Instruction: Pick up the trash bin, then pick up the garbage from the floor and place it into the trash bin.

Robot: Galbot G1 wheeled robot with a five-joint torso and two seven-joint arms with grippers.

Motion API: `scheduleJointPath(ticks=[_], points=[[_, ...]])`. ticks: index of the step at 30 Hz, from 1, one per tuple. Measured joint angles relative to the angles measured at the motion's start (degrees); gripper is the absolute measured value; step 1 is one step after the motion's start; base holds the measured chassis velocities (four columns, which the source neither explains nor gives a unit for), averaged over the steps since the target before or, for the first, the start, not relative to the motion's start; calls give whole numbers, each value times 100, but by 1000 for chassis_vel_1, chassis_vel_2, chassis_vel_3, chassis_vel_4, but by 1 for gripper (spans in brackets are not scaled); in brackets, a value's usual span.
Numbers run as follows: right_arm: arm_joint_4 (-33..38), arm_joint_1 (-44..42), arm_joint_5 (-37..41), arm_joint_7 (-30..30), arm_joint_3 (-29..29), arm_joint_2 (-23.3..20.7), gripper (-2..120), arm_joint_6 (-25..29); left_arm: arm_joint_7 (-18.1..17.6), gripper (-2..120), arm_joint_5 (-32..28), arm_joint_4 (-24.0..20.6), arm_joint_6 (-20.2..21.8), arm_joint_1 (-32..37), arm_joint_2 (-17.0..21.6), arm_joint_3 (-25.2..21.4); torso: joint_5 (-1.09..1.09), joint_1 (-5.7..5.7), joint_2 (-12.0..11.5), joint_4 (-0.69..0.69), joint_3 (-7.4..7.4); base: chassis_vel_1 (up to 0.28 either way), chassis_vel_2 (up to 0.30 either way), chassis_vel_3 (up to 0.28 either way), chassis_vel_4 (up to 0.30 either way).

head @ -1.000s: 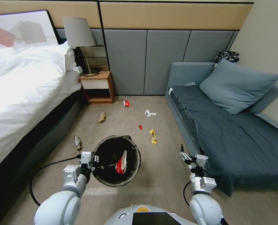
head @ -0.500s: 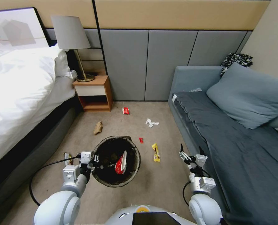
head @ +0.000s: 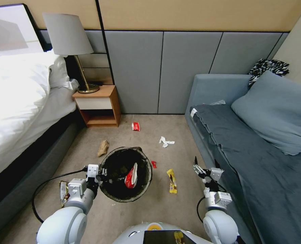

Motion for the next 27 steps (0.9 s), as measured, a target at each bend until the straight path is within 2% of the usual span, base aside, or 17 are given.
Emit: scheduleJointPath(ticks=[5,8,9,13,14,16,27], points=[[-259,234,219,-75,-87,-65,100,-250,0,1,-10,0,0,10,-7,5,0,0,0,0,0,0,0,0,0],[-516,550,583,-328,-144,-124,100,-726,0,1,-15,0,0,33,-9,5,0,0,0,1,1,0,0,0,0],[-516,550,583,-328,-144,-124,100,-726,0,1,-15,0,0,33,-9,5,0,0,0,1,1,0,0,0,0],[-762,850,883,-1095,-98,-125,100,-1496,-1,1,-20,0,0,51,-15,2,0,1,0,1,0,0,0,0,0],[-762,850,883,-1095,-98,-125,100,-1496,-1,1,-20,0,0,51,-15,2,0,1,0,1,0,0,0,0,0],[-899,990,966,-1473,-77,-163,100,-1880,-2,1,-20,0,0,52,-25,2,0,1,0,-1,1,0,0,0,0],[-1807,1866,1515,-1742,-546,-434,100,-2693,-12,1,-51,0,1,16,-3,-22,0,1,0,0,1,0,0,0,0]])
